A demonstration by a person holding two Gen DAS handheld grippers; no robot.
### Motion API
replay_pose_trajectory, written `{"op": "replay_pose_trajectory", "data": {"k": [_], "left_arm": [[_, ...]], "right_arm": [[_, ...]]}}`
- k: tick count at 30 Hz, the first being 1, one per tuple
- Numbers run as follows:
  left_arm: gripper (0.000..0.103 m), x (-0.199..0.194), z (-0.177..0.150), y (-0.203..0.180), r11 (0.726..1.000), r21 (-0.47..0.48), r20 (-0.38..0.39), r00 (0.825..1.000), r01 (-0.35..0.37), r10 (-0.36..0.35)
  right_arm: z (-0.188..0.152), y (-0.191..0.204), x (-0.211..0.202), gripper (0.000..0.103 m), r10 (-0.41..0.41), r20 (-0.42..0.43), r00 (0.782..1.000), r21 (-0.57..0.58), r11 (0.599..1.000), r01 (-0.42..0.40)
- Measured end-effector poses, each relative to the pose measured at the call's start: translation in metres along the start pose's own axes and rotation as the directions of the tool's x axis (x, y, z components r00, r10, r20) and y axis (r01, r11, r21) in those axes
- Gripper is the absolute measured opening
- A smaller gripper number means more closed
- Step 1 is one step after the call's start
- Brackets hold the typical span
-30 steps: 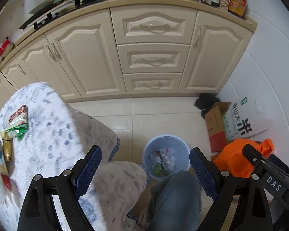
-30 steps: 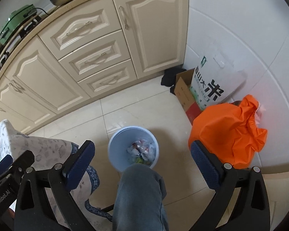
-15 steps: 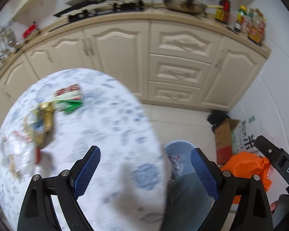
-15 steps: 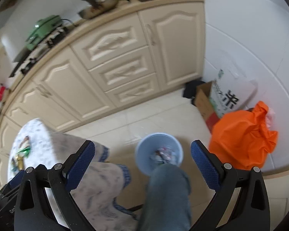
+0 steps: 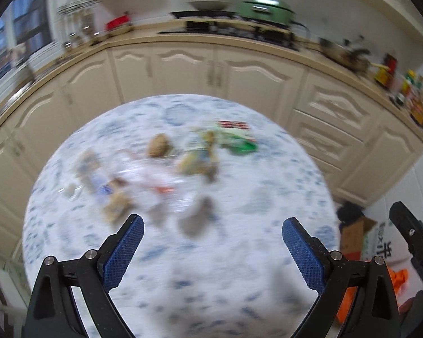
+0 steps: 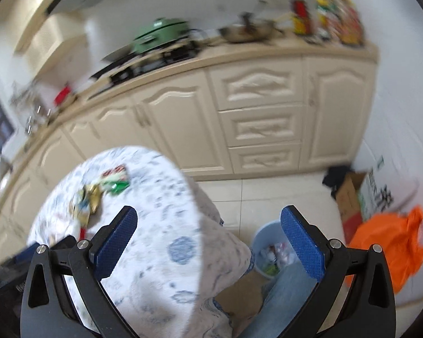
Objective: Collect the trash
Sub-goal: 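Move both open tools back from the bin to the table, then grasp the clear plastic bag with the right tool while the left tool grasps the wrapped bread bar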
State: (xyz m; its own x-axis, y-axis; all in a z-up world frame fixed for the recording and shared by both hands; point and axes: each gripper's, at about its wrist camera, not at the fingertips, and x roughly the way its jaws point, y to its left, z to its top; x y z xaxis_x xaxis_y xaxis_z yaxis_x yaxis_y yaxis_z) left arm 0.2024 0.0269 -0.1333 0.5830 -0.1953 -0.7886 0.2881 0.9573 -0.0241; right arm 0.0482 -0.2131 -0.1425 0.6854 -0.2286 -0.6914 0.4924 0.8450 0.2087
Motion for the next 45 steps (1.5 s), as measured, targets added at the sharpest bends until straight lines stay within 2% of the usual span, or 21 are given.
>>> {"op": "replay_pose_trajectory", "data": {"k": [6, 10, 15, 18, 20, 25, 29, 32, 37, 38, 40, 42, 44, 45], "left_arm": [[0.097, -0.02, -0.009, 0.054, 0.994, -0.087, 0.008, 0.997, -0.071, 0.072], [0.097, -0.025, -0.012, 0.09, 0.984, -0.142, 0.004, 0.994, -0.106, 0.108], [0.097, -0.023, -0.014, 0.127, 0.967, -0.208, -0.009, 0.989, -0.145, 0.146], [0.097, -0.021, -0.015, 0.151, 0.955, -0.245, -0.02, 0.986, -0.167, 0.167], [0.097, -0.019, -0.017, 0.163, 0.948, -0.269, -0.028, 0.985, -0.173, 0.172], [0.097, -0.01, -0.022, 0.189, 0.928, -0.317, -0.053, 0.98, -0.197, 0.19], [0.097, 0.0, -0.027, 0.204, 0.897, -0.375, -0.081, 0.972, -0.234, 0.22], [0.097, 0.008, -0.032, 0.21, 0.875, -0.414, -0.107, 0.968, -0.249, 0.225], [0.097, 0.019, -0.043, 0.218, 0.836, -0.478, -0.147, 0.963, -0.269, 0.226], [0.097, 0.021, -0.044, 0.218, 0.834, -0.481, -0.152, 0.963, -0.27, 0.224], [0.097, 0.025, -0.044, 0.219, 0.836, -0.482, -0.16, 0.965, -0.261, 0.209], [0.097, 0.032, -0.043, 0.22, 0.844, -0.475, -0.174, 0.967, -0.25, 0.188], [0.097, 0.038, -0.041, 0.222, 0.851, -0.468, -0.179, 0.968, -0.239, 0.174], [0.097, 0.04, -0.04, 0.223, 0.852, -0.465, -0.182, 0.968, -0.242, 0.175]], "right_arm": [[-0.012, 0.053, -0.008, 0.103, 0.048, 0.062, 0.997, -0.136, 0.99, -0.04], [-0.017, 0.083, -0.007, 0.103, 0.127, 0.063, 0.99, -0.182, 0.977, -0.114], [-0.023, 0.122, -0.002, 0.103, 0.187, 0.061, 0.98, -0.289, 0.944, -0.162], [-0.029, 0.148, 0.002, 0.103, 0.244, 0.051, 0.968, -0.372, 0.904, -0.208], [-0.032, 0.162, 0.007, 0.103, 0.253, 0.045, 0.967, -0.422, 0.882, -0.211], [-0.039, 0.202, 0.03, 0.103, 0.298, -0.038, 0.954, -0.544, 0.795, -0.27], [-0.045, 0.226, 0.049, 0.103, 0.303, -0.081, 0.949, -0.622, 0.729, -0.286], [-0.05, 0.245, 0.069, 0.102, 0.258, -0.115, 0.959, -0.697, 0.667, -0.263], [-0.051, 0.259, 0.093, 0.095, 0.276, -0.196, 0.941, -0.756, 0.568, -0.324], [-0.051, 0.262, 0.1, 0.094, 0.271, -0.206, 0.94, -0.772, 0.546, -0.326], [-0.051, 0.267, 0.109, 0.082, 0.256, -0.225, 0.94, -0.788, 0.52, -0.33], [-0.052, 0.272, 0.12, 0.08, 0.253, -0.269, 0.929, -0.789, 0.495, -0.364], [-0.054, 0.274, 0.128, 0.077, 0.25, -0.298, 0.921, -0.787, 0.482, -0.386], [-0.055, 0.275, 0.129, 0.07, 0.247, -0.308, 0.919, -0.788, 0.475, -0.392]]}}
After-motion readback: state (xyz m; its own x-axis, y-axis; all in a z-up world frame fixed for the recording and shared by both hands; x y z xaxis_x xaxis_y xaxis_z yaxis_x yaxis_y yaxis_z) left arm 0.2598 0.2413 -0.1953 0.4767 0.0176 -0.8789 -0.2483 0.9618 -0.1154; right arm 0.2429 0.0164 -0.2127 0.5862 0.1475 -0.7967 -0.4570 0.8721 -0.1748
